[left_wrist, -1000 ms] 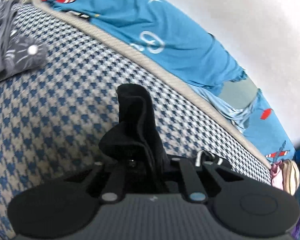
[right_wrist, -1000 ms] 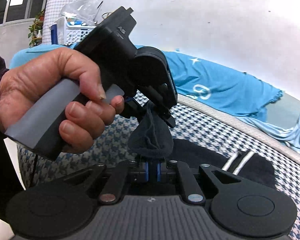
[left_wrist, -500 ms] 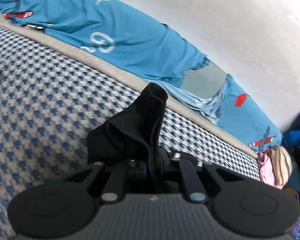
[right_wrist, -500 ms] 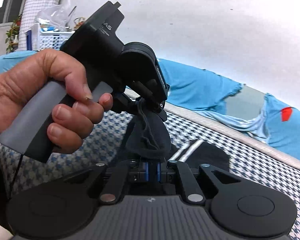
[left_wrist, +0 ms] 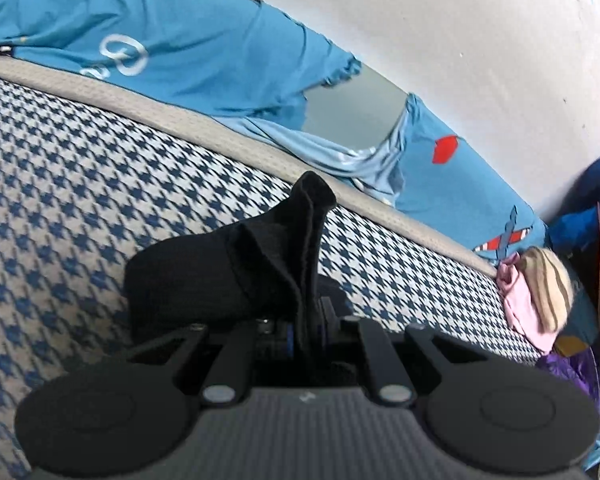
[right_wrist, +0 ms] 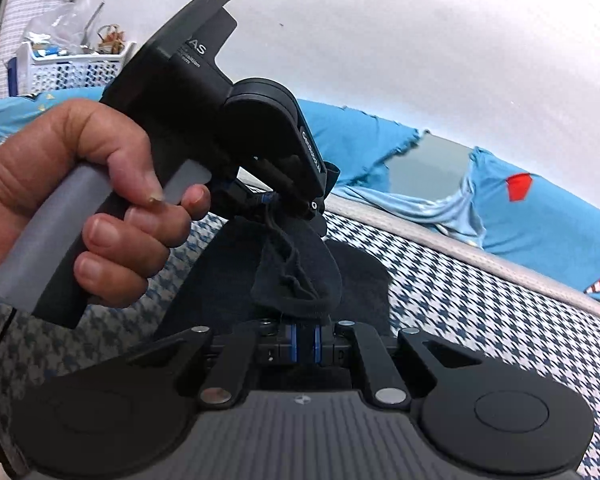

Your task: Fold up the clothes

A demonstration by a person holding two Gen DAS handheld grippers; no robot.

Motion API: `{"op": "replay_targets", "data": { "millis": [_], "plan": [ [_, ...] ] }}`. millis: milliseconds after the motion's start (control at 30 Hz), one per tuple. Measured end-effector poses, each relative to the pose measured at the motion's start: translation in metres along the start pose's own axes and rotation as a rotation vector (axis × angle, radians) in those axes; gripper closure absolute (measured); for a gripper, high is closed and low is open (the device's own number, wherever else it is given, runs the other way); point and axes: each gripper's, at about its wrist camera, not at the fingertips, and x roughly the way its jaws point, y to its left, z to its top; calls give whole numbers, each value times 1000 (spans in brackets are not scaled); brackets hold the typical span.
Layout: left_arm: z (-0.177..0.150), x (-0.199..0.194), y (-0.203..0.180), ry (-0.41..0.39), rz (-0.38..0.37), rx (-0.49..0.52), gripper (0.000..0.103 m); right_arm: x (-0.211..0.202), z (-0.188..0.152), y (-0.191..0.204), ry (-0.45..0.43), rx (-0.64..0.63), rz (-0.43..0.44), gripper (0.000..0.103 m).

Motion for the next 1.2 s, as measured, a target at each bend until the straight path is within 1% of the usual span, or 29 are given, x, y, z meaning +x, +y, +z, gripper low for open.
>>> {"op": "replay_targets", "data": {
  "millis": [67, 133, 167, 200, 233, 267, 300, 433, 467, 500, 600, 633, 667, 700, 767, 800, 867, 1067, 1200],
  "plan": [
    [-2, 7, -1, 13, -23, 0, 93, 3, -3, -5, 16, 15, -15, 95],
    [-4, 14, -3, 23, -48, 0, 91, 6, -5, -11, 33, 33, -30, 95],
    [-4, 16, -4, 22, -58, 6, 87, 8, -7, -14, 42, 42, -37, 95],
    [-5, 17, -6, 25, -64, 9, 78, 10, -9, -17, 54, 53, -42, 95],
    [-6, 18, -7, 28, -71, 13, 73, 13, -11, -20, 68, 65, -48, 95],
    [-6, 19, -8, 31, -78, 15, 59, 16, -13, -23, 83, 78, -59, 95],
    [-6, 18, -8, 28, -86, 2, 50, 18, -15, -26, 97, 91, -71, 94],
    [-1, 7, -9, 3, -110, -12, 44, 25, -19, -44, 136, 184, -93, 92],
    [0, 3, -8, -4, -102, -18, 41, 25, -20, -47, 138, 204, -102, 87],
    [1, 1, -7, -11, -92, -26, 39, 25, -20, -50, 138, 220, -115, 79],
    [3, -6, 0, -23, -64, -37, 38, 22, -20, -60, 129, 261, -172, 73],
    [3, -7, 3, -23, -47, -40, 36, 21, -20, -63, 126, 279, -181, 73],
    [3, -9, 7, -24, -31, -43, 31, 18, -21, -66, 124, 299, -196, 73],
    [2, -10, 10, -26, -14, -52, 29, 16, -22, -69, 122, 313, -215, 73],
    [2, -11, 18, -24, 17, -63, 29, 11, -22, -71, 122, 325, -256, 73],
    [2, -11, 21, -19, 39, -66, 29, 9, -22, -72, 122, 330, -262, 73],
    [3, -13, 27, -16, 90, -73, 28, 7, -21, -71, 114, 332, -257, 73],
    [2, -16, 51, -2, 143, -131, 28, 3, -16, -68, 81, 327, -222, 73],
    [3, -22, 59, -14, 159, -150, 28, 5, -12, -60, 60, 284, -179, 73]
  ]
}}
